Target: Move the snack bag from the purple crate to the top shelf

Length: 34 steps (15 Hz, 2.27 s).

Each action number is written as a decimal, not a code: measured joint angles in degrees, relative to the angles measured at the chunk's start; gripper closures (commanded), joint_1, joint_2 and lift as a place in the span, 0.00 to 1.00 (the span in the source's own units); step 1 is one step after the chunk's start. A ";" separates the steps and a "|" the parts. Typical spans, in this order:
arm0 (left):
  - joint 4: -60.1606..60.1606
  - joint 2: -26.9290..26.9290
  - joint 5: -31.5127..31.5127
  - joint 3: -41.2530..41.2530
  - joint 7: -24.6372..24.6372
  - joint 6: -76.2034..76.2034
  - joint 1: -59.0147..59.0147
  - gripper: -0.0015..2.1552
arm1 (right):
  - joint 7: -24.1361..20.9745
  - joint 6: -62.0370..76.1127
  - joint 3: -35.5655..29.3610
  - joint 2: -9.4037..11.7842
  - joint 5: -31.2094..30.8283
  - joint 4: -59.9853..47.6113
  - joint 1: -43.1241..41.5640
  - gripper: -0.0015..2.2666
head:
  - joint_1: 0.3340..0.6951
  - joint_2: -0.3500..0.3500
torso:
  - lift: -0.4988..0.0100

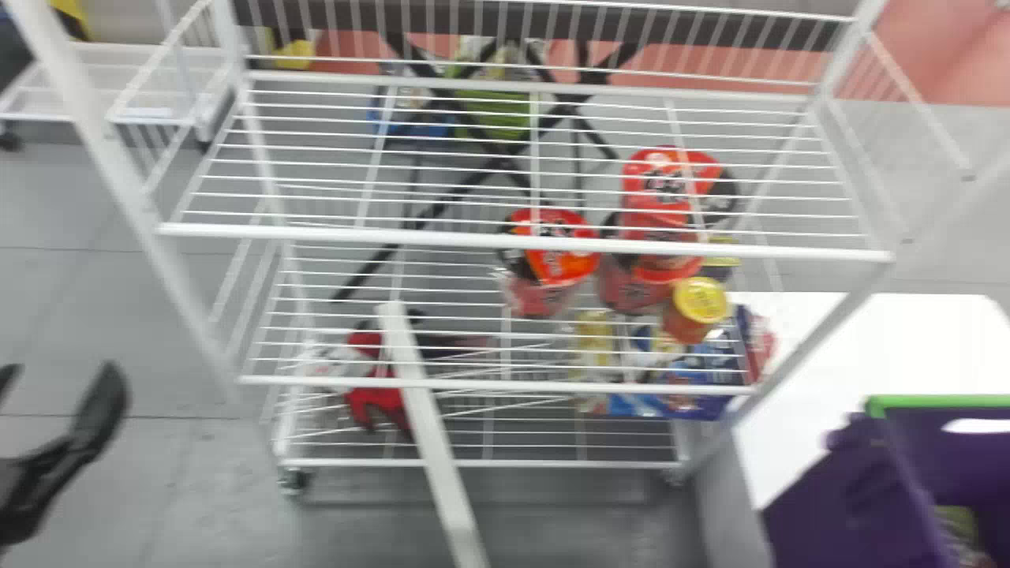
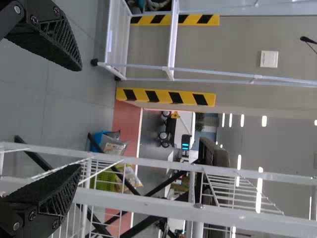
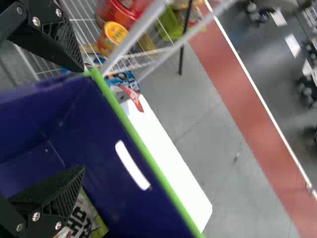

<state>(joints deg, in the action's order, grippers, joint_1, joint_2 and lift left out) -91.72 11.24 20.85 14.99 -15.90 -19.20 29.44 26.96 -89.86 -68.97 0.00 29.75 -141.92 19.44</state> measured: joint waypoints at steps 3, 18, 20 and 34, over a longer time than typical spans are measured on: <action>-0.04 -0.08 -0.19 -0.50 0.09 0.00 -0.08 0.06 | -0.35 -0.09 0.38 2.37 -3.10 9.97 -2.51 0.06 | 1.00 0.13 | 0.09; -0.31 0.00 -0.20 -0.80 -0.11 0.00 0.00 0.06 | -5.27 -0.10 7.10 24.33 -13.23 55.81 -13.70 0.06 | 1.00 0.00 | 0.09; -0.31 0.05 -0.20 -1.00 -0.11 0.00 -0.01 0.06 | -5.25 0.06 9.50 26.75 -14.84 62.67 -15.62 0.06 | 1.00 0.00 | 0.09; 0.67 0.70 -0.40 -3.88 0.07 0.75 -1.93 0.06 | -10.07 25.66 23.43 30.61 -24.04 86.76 -24.89 0.06 | 1.00 0.00 | 0.09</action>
<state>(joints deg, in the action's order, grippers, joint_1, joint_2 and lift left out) -91.05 11.94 20.45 11.11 -15.84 -18.45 27.51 16.88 -64.20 -45.54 30.61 5.71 -55.15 -5.44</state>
